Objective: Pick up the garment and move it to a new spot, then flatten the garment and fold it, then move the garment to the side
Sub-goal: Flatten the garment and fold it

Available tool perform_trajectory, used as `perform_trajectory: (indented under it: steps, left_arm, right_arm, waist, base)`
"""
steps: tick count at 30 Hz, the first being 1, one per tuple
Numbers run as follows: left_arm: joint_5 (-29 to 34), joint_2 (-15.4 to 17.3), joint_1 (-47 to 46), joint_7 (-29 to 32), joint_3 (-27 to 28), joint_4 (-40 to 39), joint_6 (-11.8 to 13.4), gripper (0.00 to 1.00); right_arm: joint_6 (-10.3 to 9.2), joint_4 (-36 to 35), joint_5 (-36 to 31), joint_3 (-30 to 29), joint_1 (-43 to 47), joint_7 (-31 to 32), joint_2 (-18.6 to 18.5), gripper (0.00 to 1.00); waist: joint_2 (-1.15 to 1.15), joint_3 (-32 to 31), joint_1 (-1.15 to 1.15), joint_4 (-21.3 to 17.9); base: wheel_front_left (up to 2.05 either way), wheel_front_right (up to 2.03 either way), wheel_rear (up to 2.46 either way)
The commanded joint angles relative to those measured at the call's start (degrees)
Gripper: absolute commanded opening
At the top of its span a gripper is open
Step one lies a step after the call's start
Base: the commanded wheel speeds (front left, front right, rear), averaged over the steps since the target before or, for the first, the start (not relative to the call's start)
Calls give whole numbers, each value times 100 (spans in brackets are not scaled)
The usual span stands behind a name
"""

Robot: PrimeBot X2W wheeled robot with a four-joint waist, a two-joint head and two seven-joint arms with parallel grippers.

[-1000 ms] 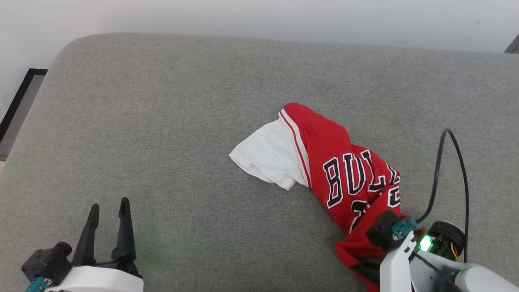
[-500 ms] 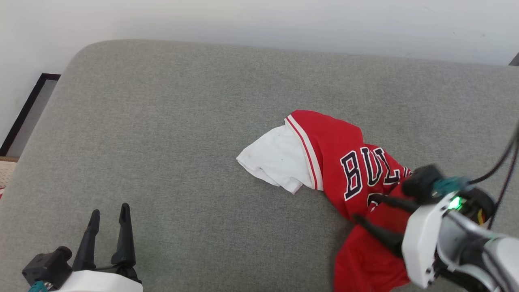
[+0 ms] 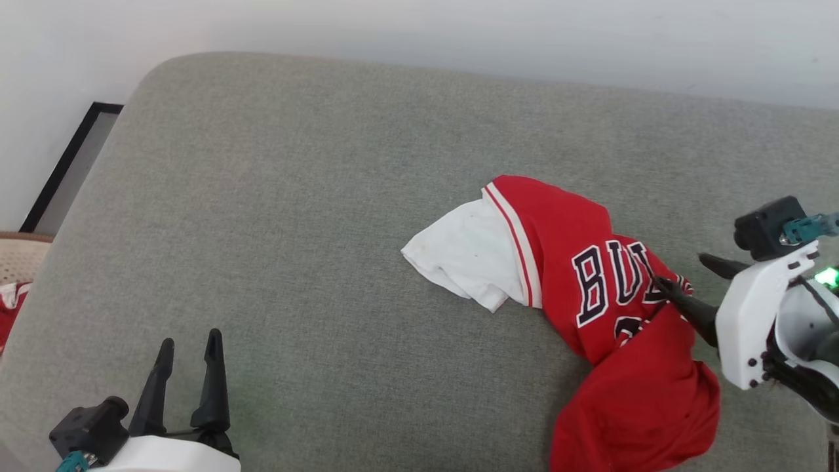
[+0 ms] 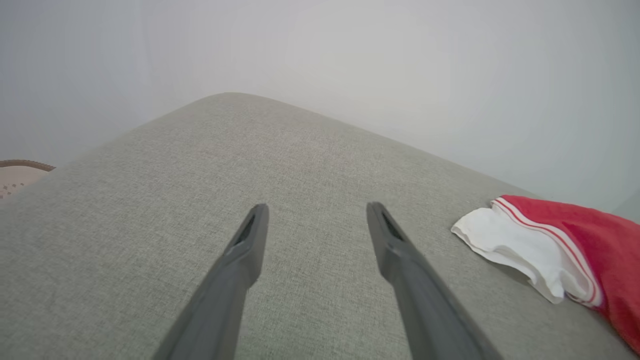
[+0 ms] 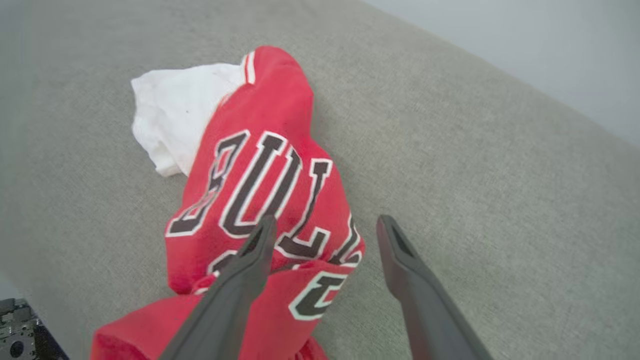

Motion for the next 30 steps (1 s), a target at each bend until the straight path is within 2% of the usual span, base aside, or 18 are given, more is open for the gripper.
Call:
perform_trajectory:
  steps: [1, 8, 12, 13, 14, 21, 25, 30]
  left_arm:
    - [-8, -6, -71, -30, -7, 8, -12, 100]
    - [3, -45, -133, -30, -11, 40, -12, 100]
    - [-1, -71, -213, -30, -18, 44, -12, 100]
    - [3, -77, -225, -30, -25, 50, -12, 100]
    - [4, -83, -237, -30, -26, 55, -12, 100]
    - [180, -102, -187, -30, 87, 19, -12, 100]
    - [244, -118, -104, -30, 175, -14, -12, 100]
    - [346, -155, -93, -30, 222, -48, -12, 100]
  right_arm:
    - [-2, 141, 19, -46, -56, 106, -17, 100]
    - [-1, 765, 359, -25, -132, 517, 98, 100]
    - [-1, 1191, 761, 131, -269, 757, 308, 100]
    - [-1, 1239, 785, 216, -314, 755, 301, 43]
    - [-1, 1283, 799, 292, -372, 704, 261, 0]
    - [-1, 1160, 945, 690, -614, 256, 53, 0]
    - [-1, 669, 967, 900, -692, 16, -88, 0]
    - [-1, 107, 917, 1293, -731, -50, -40, 0]
  waist:
    - [0, 41, 0, 55]
    - [0, 175, 0, 194]
    - [0, 250, 0, 261]
    - [0, 265, 0, 282]
    - [0, 280, 0, 303]
    - [0, 245, 0, 346]
    - [0, 170, 0, 344]
    - [0, 110, 0, 374]
  base:
    - [0, 0, 0]
    - [0, 0, 0]
    - [0, 0, 0]
    - [0, 0, 0]
    - [0, 0, 0]
    - [0, 0, 0]
    - [0, 0, 0]
    - [0, 0, 0]
